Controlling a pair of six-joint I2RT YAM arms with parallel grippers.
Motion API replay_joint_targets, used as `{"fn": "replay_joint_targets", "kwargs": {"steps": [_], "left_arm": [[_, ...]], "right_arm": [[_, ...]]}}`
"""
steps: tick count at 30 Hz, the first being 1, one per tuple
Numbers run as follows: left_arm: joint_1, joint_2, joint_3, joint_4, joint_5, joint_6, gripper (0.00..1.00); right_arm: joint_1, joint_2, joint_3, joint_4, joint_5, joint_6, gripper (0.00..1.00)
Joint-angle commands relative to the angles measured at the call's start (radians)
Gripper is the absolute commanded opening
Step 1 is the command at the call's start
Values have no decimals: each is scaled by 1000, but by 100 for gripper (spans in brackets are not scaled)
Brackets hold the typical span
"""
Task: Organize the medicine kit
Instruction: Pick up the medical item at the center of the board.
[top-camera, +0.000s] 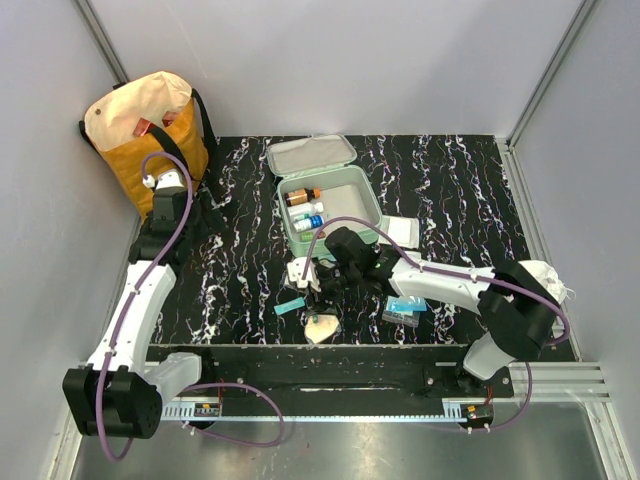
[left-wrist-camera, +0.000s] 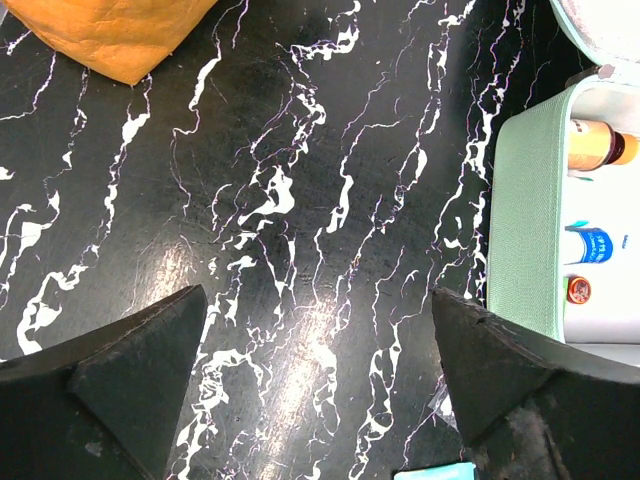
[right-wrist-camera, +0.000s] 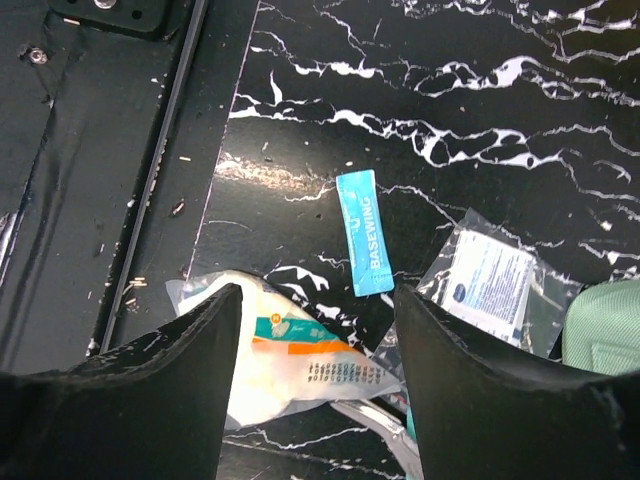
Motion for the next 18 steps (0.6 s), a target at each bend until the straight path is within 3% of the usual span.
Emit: {"fn": "replay_joint_targets", "kwargs": {"steps": [1, 18], "left_arm": [[10, -37, -9, 16, -43, -14, 99], [16, -28, -4, 14, -13, -6, 99]], "right_arm": [[4, 21, -2, 63, -44, -85, 66], [4, 136, 47, 12, -25, -180, 62]]}}
